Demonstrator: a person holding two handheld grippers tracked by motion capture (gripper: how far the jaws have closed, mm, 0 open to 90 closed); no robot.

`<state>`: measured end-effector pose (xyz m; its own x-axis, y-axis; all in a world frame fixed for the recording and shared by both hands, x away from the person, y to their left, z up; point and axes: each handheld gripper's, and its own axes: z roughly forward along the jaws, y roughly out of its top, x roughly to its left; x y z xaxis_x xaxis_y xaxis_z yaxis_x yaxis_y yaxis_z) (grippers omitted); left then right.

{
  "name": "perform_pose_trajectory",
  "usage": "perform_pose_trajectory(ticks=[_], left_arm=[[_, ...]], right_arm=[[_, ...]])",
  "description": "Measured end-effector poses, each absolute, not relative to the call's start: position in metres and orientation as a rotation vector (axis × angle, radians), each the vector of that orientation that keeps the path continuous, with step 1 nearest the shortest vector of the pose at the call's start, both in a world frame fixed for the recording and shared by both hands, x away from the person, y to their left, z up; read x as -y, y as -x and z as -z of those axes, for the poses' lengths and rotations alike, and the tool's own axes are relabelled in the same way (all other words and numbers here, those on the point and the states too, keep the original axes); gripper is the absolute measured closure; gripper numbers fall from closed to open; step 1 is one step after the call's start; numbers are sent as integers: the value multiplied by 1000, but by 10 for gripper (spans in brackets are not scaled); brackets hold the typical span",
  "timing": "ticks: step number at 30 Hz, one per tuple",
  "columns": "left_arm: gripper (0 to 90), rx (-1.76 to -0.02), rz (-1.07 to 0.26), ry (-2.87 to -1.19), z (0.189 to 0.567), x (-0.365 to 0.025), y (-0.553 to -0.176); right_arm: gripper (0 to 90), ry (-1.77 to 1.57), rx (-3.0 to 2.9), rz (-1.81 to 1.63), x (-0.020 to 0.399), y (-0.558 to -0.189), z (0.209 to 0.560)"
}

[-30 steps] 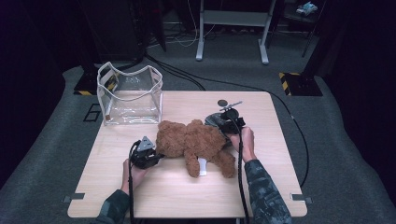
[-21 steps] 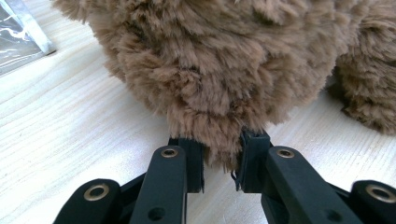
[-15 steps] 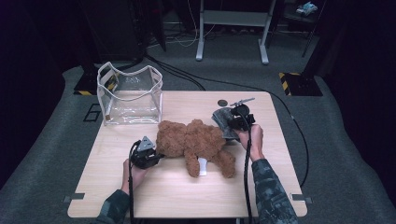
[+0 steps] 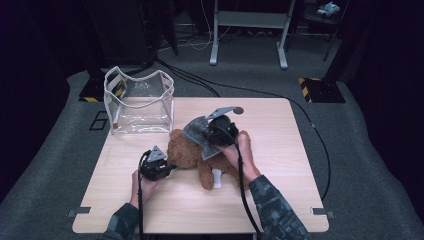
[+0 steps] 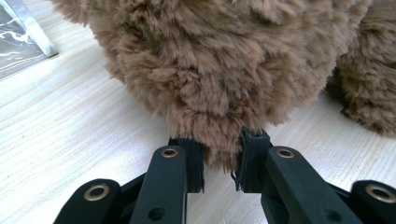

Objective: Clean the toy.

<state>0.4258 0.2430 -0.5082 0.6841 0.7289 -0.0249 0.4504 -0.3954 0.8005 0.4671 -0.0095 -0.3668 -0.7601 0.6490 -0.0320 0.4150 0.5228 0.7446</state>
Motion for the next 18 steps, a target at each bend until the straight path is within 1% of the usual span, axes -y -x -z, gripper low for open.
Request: perform_pose_trajectory(ticks=[4, 7, 12, 18], left_arm=[[760, -908, -420, -2053, 508, -244, -426], [760, -901, -431, -2056, 507, -244, -426], [760, -903, -435, -2048, 508, -244, -426], [759, -903, -435, -2049, 507, -244, -426]], right_arm=[[807, -885, -2512, -1022, -14, -470, 382], [809, -896, -2500, -956, -15, -474, 391], [811, -938, -2468, -934, 9, -475, 397], [812, -980, -2421, -903, 41, -471, 396]])
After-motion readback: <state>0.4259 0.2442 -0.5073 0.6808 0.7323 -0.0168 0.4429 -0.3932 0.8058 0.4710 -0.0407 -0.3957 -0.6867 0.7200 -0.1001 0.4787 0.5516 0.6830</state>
